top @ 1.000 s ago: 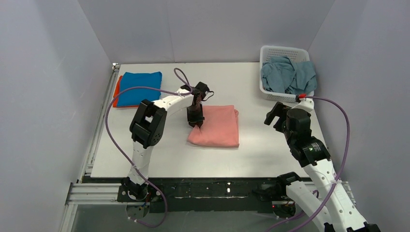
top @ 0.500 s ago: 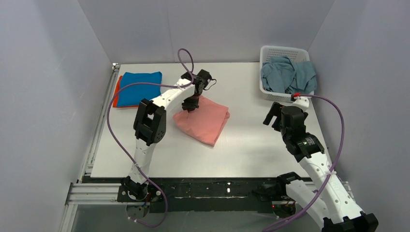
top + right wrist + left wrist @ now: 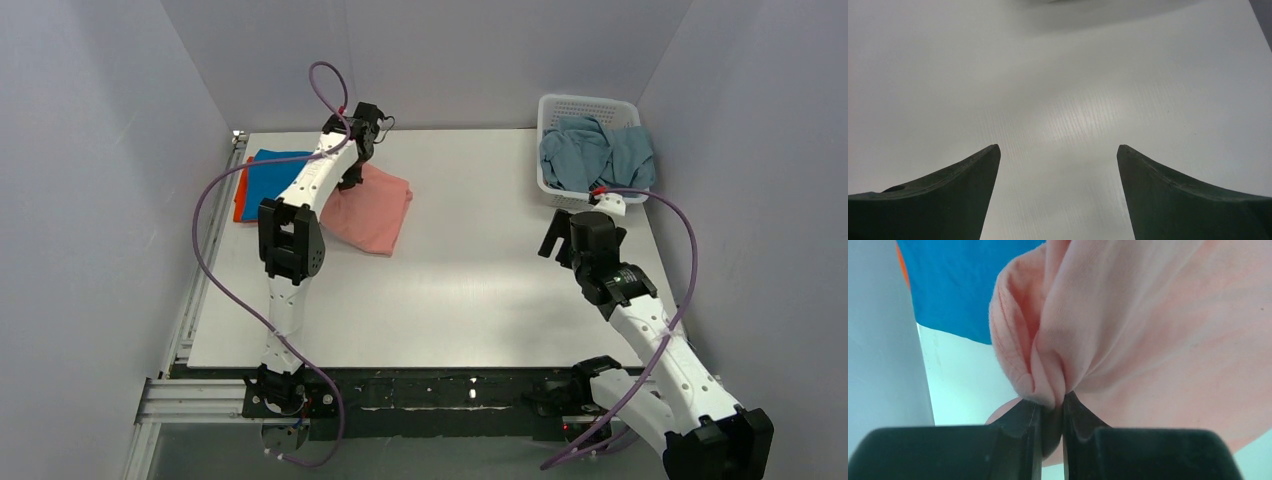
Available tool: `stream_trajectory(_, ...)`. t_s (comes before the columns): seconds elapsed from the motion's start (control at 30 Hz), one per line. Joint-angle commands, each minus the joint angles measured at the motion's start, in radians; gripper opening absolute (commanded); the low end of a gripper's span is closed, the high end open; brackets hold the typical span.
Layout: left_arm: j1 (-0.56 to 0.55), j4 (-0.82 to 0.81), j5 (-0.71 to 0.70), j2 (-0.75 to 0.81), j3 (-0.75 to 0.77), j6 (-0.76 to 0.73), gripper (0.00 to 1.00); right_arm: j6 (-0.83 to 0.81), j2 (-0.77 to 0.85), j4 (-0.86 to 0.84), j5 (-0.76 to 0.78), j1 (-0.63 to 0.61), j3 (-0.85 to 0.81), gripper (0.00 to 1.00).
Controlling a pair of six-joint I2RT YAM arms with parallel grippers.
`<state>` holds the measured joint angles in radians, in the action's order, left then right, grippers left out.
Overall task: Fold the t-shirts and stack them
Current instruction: Put the neatly folded tshirt into the corner of the board with the left arm
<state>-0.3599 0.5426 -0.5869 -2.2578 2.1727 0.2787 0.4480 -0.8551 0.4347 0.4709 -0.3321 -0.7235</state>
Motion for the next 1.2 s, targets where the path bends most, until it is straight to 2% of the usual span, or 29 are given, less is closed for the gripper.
stream_trajectory(0.0,0.042,0.108,-0.052,-0.015,0.101,-0.056,0.00,-0.005,-0.050,-0.081,-0.057,0.010,-0.013,0.95)
stream_trajectory(0.1,0.064,0.091,-0.055,-0.026,0.142,-0.083,0.00,0.007,-0.125,-0.095,-0.172,0.010,-0.023,0.95)
stream_trajectory(0.3,0.109,0.020,-0.069,-0.024,0.176,-0.140,0.00,0.013,-0.251,-0.062,-0.205,0.010,-0.081,0.95)
stream_trajectory(0.8,0.173,-0.089,-0.059,0.034,0.260,-0.311,0.00,0.007,-0.298,-0.085,-0.227,0.012,-0.080,0.94)
stream_trajectory(1.17,0.174,-0.095,-0.010,0.115,0.272,-0.329,0.00,0.006,-0.334,-0.071,-0.238,0.012,-0.093,0.93)
